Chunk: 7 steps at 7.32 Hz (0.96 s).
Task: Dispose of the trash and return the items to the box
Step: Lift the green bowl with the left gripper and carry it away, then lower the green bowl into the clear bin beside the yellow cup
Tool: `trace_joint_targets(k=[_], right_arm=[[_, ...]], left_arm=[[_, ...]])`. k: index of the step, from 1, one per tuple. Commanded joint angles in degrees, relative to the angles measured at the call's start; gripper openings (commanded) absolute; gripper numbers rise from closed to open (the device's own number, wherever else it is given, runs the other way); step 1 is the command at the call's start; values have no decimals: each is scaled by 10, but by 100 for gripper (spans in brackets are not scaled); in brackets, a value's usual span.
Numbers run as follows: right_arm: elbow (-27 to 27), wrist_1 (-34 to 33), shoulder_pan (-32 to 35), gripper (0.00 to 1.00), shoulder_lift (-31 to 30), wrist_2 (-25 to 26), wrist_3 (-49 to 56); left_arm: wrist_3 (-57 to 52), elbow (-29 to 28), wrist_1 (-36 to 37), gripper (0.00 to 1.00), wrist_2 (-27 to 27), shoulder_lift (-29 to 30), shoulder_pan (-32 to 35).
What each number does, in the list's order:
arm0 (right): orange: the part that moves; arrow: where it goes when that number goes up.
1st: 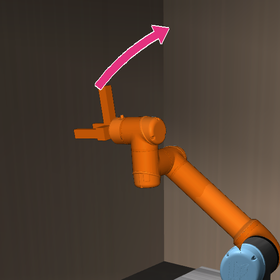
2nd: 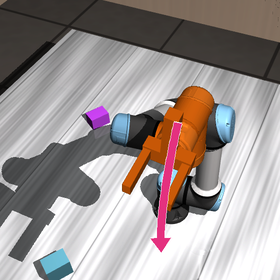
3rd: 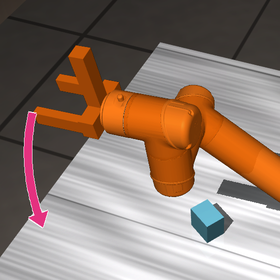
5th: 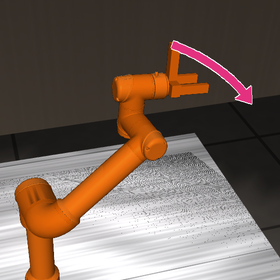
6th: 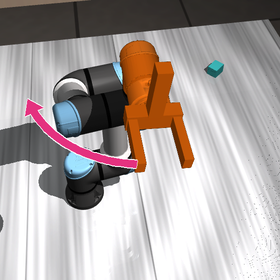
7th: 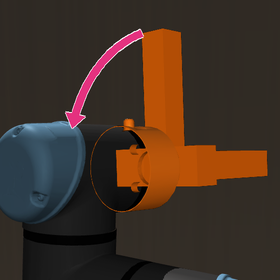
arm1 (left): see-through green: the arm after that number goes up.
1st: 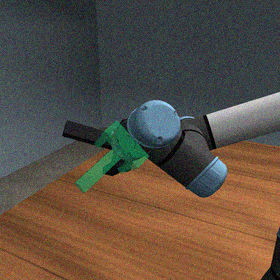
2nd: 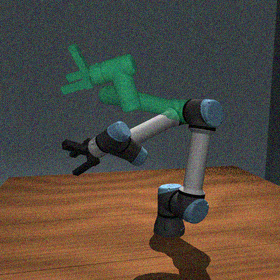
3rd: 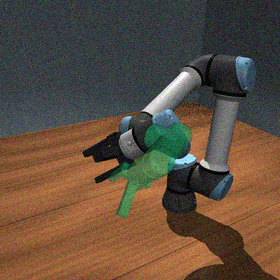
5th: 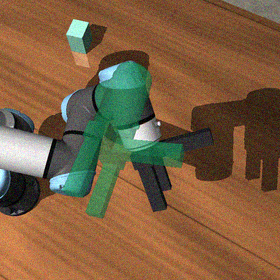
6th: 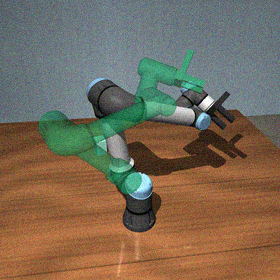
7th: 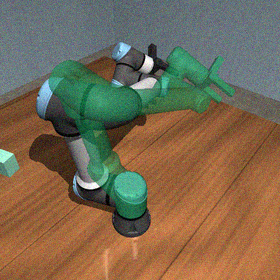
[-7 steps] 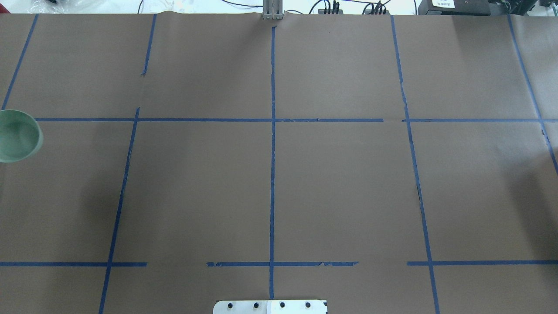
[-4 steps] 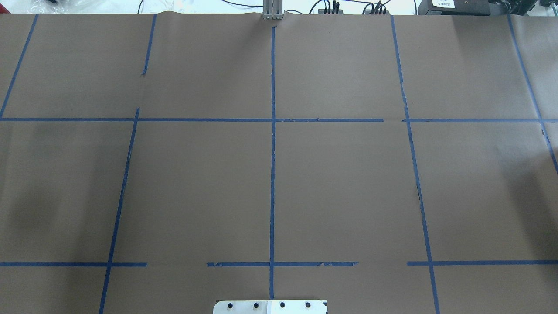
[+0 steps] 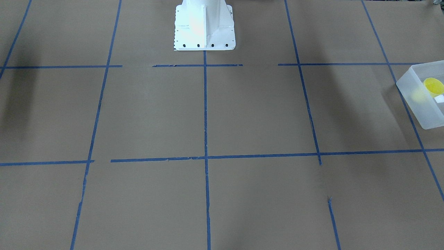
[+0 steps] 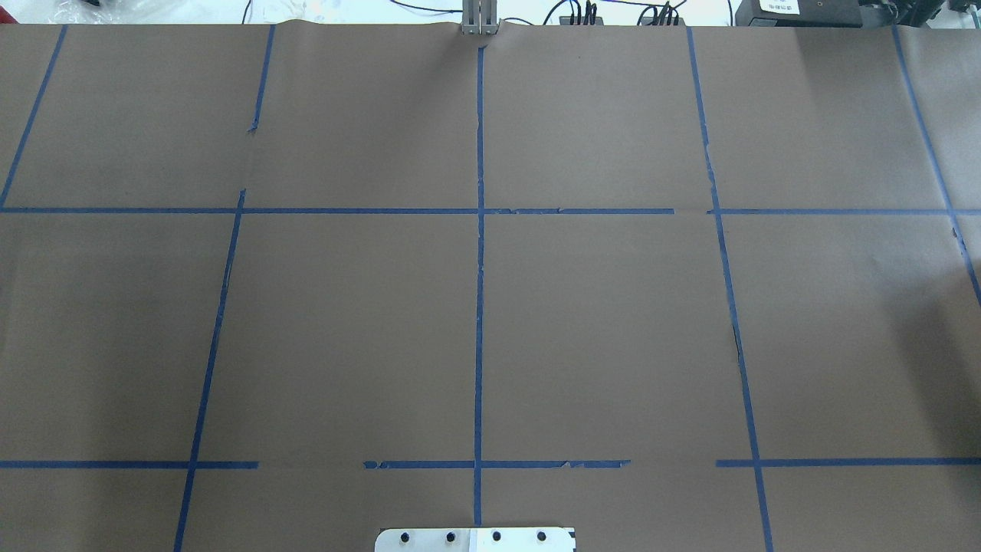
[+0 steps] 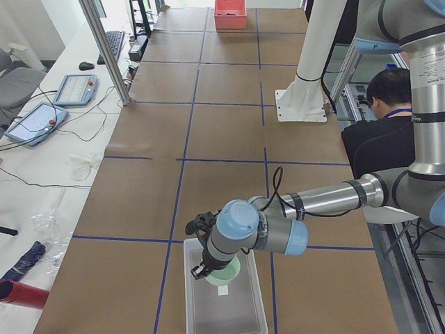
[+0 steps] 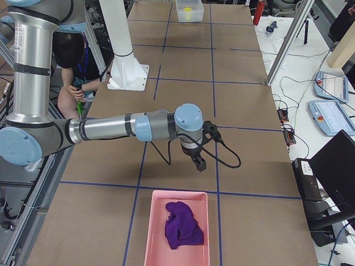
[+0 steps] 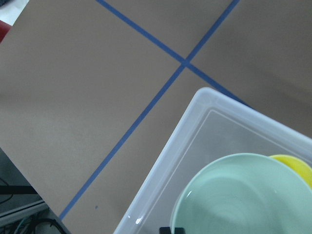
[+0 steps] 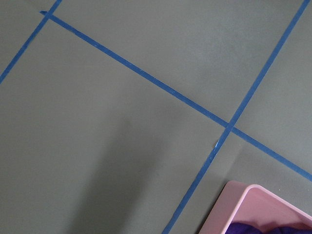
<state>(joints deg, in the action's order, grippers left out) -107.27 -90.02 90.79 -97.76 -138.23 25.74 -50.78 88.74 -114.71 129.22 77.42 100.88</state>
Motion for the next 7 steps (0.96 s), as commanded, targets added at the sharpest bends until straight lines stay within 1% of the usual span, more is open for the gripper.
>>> trace_joint_targets(k=[1,3,5,7], right_arm=[[0,6,-1,100,-1,0,-2],[1,7,-1,100,-1,0,-2],[1,7,0,100,-1,0,-2],[1,6,-1,100,-1,0,-3]], left_arm=[[-5,-79,-80,0,2,-3,3],[-5,-92,-85,0,23,-14,3],[-5,-128,-122,0,24,-19,0],[-5,-133,-122,0,24,-20,-1]])
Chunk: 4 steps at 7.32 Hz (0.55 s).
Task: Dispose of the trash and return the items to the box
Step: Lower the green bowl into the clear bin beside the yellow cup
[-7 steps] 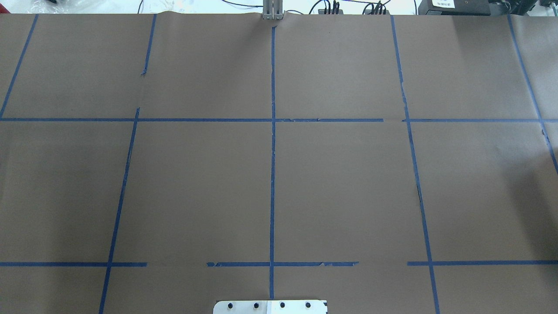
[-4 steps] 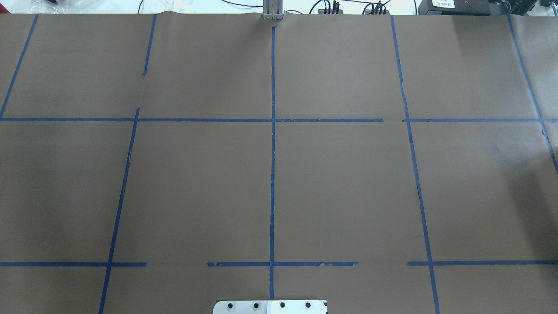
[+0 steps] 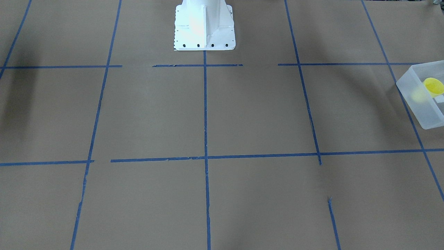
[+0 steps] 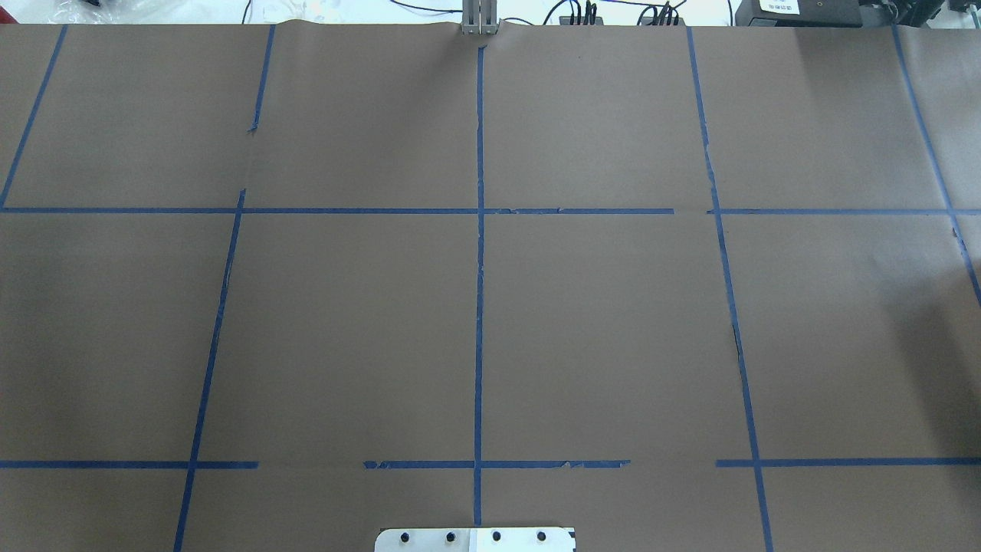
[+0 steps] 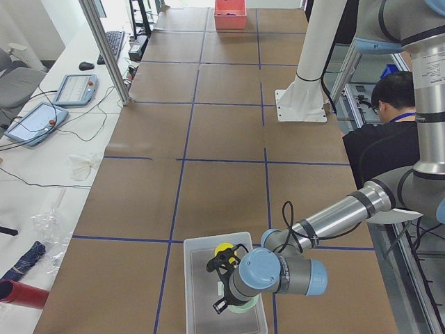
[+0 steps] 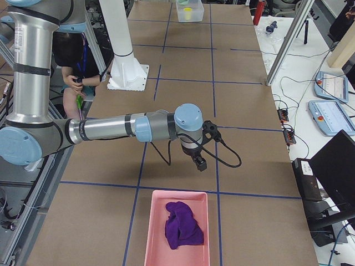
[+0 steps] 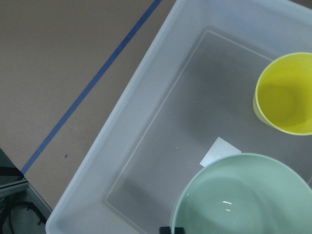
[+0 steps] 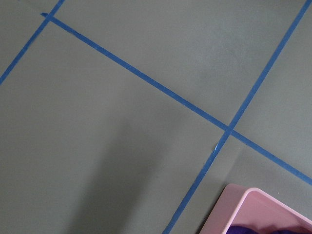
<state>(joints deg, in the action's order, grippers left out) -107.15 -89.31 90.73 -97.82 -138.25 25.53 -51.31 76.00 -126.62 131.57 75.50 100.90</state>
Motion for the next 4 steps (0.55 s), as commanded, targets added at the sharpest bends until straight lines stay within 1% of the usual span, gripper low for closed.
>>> trace_joint_targets(k=[1,2,3,4], right_arm=[[0,0,0,100,0,0,-1],[0,-1,0,100,0,-1,-1],[0,-1,0,100,0,-1,-2],[0,-1,0,100,0,-1,-2]], left_arm=[[1,-8,-2,16,12,0,-3],[17,-8,-3,54,20,0,-3],[20,-7,-6,80,24,0,-3],[27,-6,-26,86,24,1,-4]])
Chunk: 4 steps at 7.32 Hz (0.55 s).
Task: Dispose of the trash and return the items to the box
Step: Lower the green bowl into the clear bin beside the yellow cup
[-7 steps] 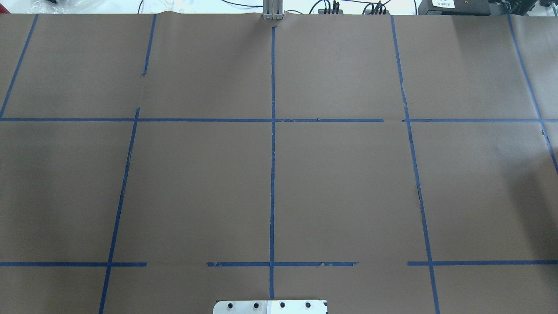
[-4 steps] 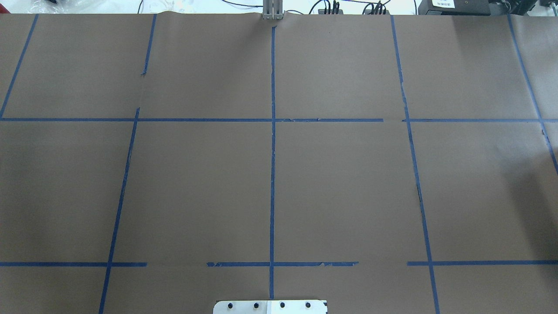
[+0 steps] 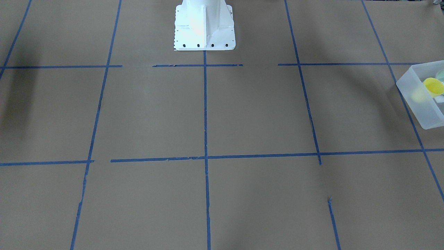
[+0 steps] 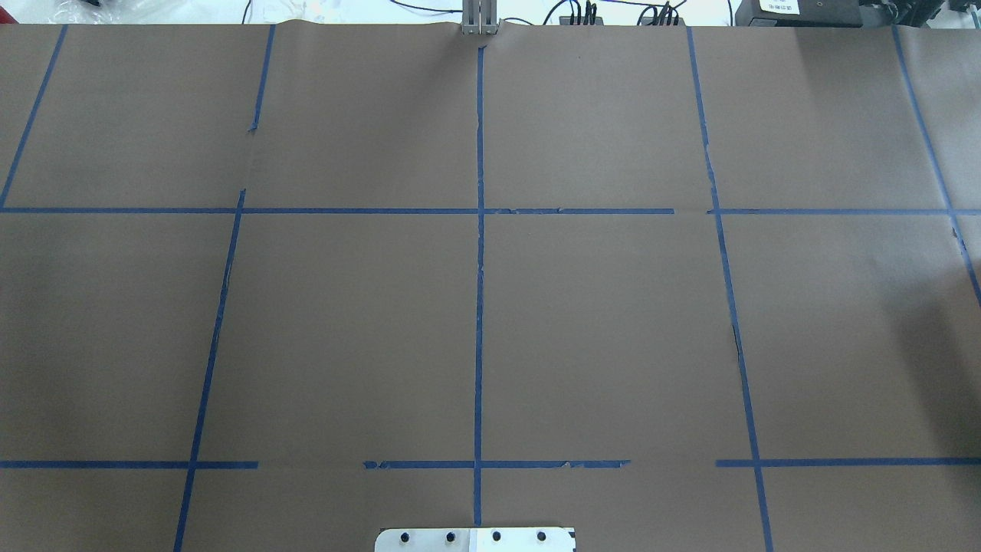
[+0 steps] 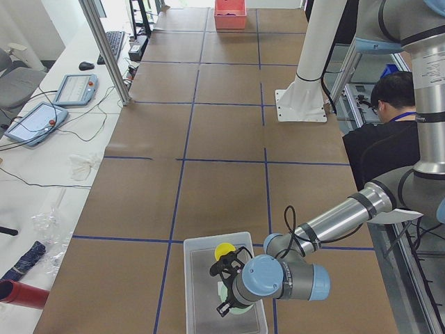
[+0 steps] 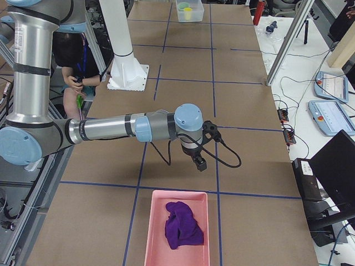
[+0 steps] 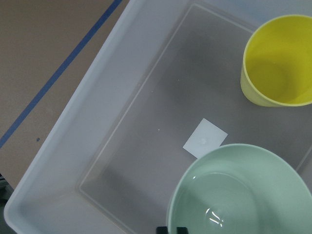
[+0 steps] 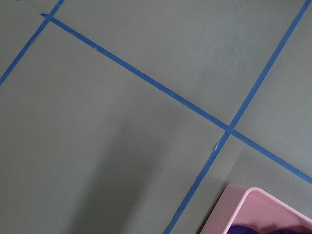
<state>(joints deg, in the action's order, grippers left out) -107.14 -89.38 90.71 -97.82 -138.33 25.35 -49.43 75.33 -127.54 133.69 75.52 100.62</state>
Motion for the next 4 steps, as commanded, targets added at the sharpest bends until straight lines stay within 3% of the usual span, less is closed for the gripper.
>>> trace_joint_targets(k=[1,4], right_arm=[[0,0,0,100,0,0,0],[-1,1,0,100,0,0,-22]], left_arm=[[46,4,-36,100,3,4,-1],[295,132,-33,100,-11,10,-42]])
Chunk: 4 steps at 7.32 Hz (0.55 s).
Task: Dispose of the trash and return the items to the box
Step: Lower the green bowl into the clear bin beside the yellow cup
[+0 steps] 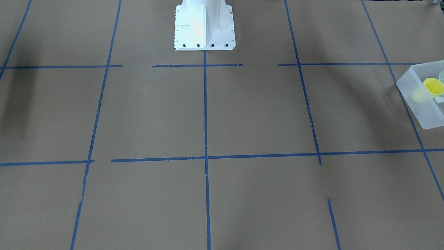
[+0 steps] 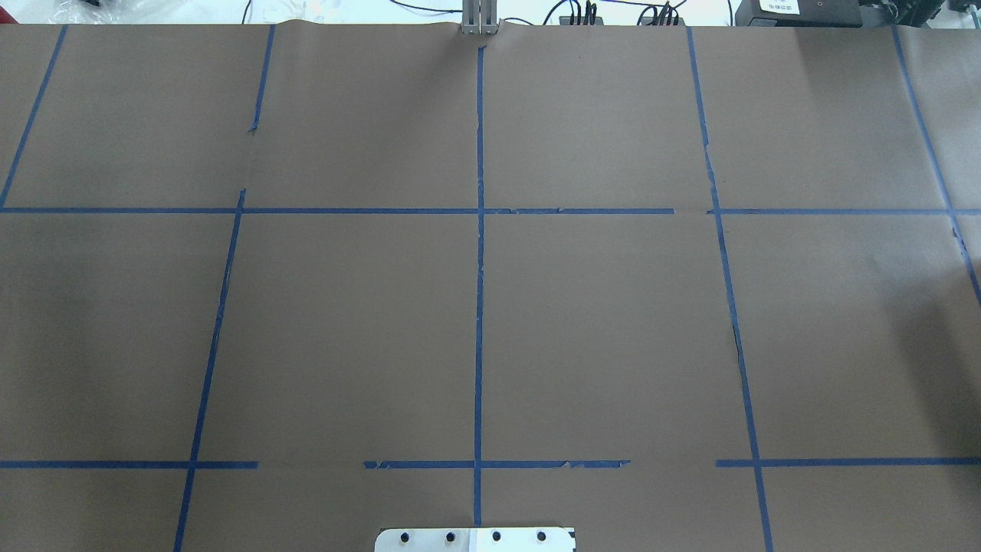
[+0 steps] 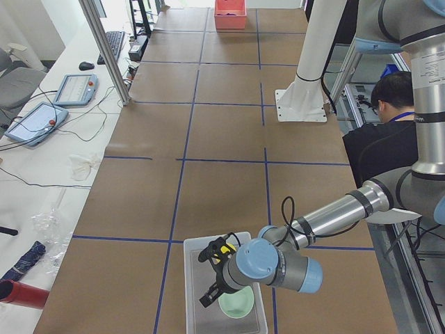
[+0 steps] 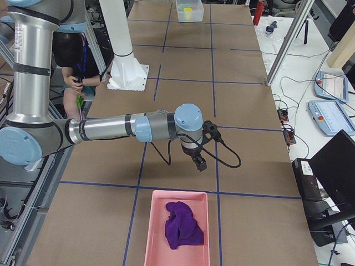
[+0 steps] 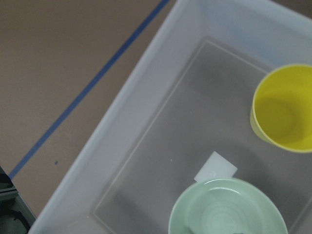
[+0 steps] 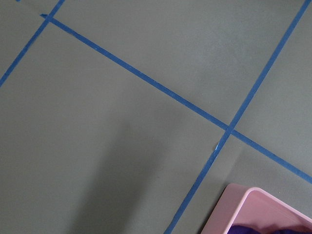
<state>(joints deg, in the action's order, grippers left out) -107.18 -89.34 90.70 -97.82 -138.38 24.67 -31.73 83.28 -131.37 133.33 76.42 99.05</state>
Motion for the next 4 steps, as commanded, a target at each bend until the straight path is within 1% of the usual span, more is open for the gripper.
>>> trace_joint_targets(k=[1,2,3,4], right_arm=[[0,-1,-3,100,0,0,-35],[0,-2,-5,98,0,2,-58],[0,0,-5,97,0,7,-132],[-2,1,-5,96,-1,9,-205]], left_arm=[[245,87,6,100,-24,2,-53],[313,116,10,100,-38,8,-102],[339,131,39,100,-34,16,-112],[345,144,65,100,-17,27,-123]])
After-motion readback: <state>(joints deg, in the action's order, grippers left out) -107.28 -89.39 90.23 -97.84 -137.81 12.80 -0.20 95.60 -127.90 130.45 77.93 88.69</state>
